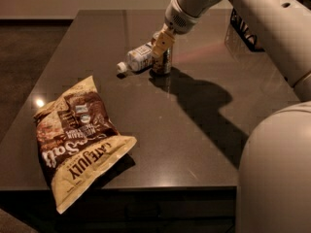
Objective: Move orange can near blue plastic bottle
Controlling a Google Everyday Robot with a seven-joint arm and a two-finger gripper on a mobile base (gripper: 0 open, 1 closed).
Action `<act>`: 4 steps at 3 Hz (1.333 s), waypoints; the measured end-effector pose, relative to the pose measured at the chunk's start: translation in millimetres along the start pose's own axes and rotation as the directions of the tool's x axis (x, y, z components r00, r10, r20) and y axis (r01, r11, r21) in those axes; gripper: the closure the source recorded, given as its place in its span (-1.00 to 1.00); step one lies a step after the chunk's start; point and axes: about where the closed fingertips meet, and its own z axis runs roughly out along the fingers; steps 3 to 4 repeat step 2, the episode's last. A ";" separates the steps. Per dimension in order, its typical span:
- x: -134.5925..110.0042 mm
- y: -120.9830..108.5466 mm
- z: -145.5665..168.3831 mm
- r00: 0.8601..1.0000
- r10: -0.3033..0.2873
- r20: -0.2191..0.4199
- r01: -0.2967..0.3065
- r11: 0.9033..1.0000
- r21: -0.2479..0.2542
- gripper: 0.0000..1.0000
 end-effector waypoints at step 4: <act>-0.1 0.7 2.9 1.000 -0.001 -0.001 0.001 1.000 -0.004 -1.00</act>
Offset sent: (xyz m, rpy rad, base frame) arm 0.0004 0.0016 -0.0023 -0.0005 0.0033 0.0023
